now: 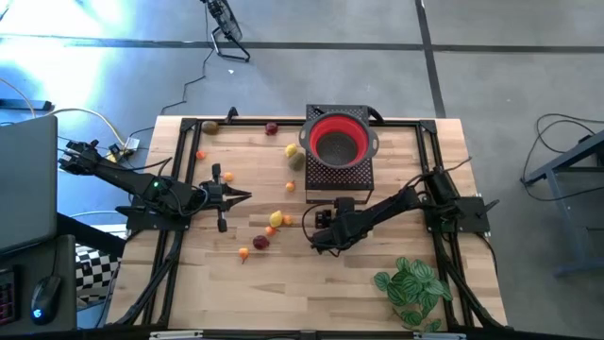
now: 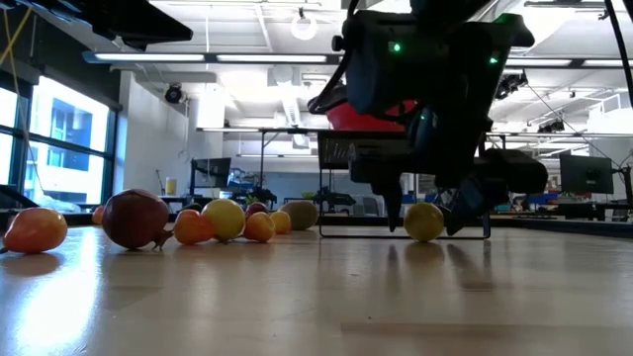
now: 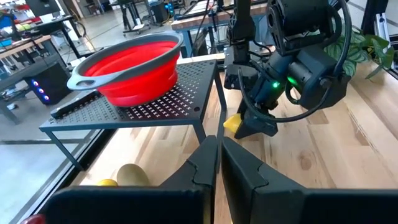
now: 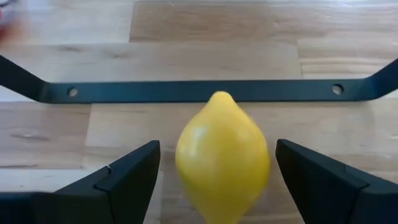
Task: Pick & Place Fruit
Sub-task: Put the bottom right yellow lemon into the red strainer bowl on the shelf
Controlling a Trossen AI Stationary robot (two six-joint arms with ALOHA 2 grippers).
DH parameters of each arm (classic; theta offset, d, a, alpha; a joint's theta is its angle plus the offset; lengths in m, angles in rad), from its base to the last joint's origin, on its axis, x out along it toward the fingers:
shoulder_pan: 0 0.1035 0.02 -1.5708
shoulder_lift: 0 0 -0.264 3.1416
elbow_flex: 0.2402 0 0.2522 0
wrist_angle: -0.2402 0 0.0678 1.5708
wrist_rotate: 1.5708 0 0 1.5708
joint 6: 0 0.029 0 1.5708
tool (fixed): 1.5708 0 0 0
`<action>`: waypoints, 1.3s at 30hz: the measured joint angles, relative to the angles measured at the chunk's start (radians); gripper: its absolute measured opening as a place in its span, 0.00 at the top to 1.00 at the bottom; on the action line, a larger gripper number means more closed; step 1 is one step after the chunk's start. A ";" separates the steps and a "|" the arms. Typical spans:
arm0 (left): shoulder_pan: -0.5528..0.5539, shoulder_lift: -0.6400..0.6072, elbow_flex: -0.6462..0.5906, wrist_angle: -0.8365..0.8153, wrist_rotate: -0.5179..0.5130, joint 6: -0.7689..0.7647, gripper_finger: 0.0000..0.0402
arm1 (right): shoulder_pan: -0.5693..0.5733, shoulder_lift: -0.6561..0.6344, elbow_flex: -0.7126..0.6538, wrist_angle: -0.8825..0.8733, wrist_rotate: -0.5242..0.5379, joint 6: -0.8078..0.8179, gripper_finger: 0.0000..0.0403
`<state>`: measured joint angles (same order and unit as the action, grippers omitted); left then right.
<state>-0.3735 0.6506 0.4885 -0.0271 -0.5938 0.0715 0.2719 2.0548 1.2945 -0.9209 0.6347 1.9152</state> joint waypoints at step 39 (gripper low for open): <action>0.000 0.000 0.000 -0.001 -0.003 0.001 0.96 | 0.015 -0.002 0.002 -0.008 -0.030 -0.008 0.48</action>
<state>-0.3737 0.6506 0.4885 -0.0280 -0.5972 0.0723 0.2873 2.0527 1.2961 -0.9293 0.6049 1.9073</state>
